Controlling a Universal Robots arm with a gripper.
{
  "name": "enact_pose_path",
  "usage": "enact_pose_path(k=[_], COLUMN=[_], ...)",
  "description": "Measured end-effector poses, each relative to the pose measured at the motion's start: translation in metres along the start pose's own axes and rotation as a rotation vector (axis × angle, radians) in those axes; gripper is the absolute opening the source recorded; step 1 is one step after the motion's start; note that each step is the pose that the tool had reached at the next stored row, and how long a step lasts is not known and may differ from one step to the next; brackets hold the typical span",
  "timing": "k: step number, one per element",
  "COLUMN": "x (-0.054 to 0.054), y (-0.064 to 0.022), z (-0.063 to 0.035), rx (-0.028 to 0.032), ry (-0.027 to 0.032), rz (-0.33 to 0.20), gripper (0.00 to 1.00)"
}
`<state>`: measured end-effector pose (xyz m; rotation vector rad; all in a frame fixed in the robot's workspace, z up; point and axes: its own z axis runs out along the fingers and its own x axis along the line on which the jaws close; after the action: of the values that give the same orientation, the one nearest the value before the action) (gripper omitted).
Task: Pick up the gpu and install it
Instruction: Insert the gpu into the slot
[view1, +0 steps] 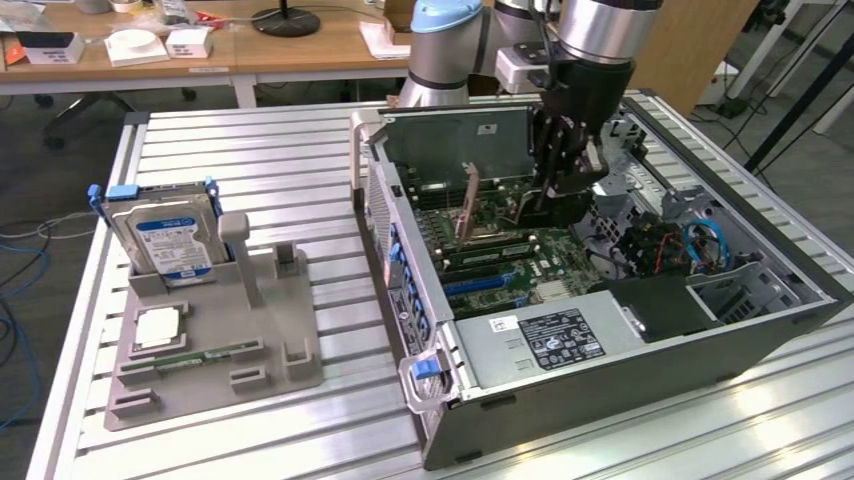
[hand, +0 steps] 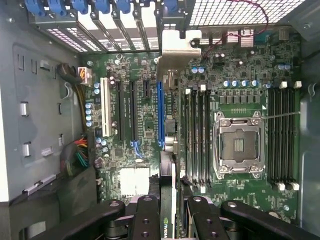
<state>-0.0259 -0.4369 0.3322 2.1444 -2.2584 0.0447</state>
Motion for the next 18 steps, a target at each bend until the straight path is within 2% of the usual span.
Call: enact_pose_path(k=[9,11,18], x=[0.0012,0.0012,0.0013], y=[0.0061,0.0062,0.0072], z=[0.0084,0.0086,0.0088], rx=[0.0,0.0,0.0001], ry=[0.0001,0.0015,0.0012], rz=[0.0,0.0,0.0], gripper=[0.26,0.26,0.26])
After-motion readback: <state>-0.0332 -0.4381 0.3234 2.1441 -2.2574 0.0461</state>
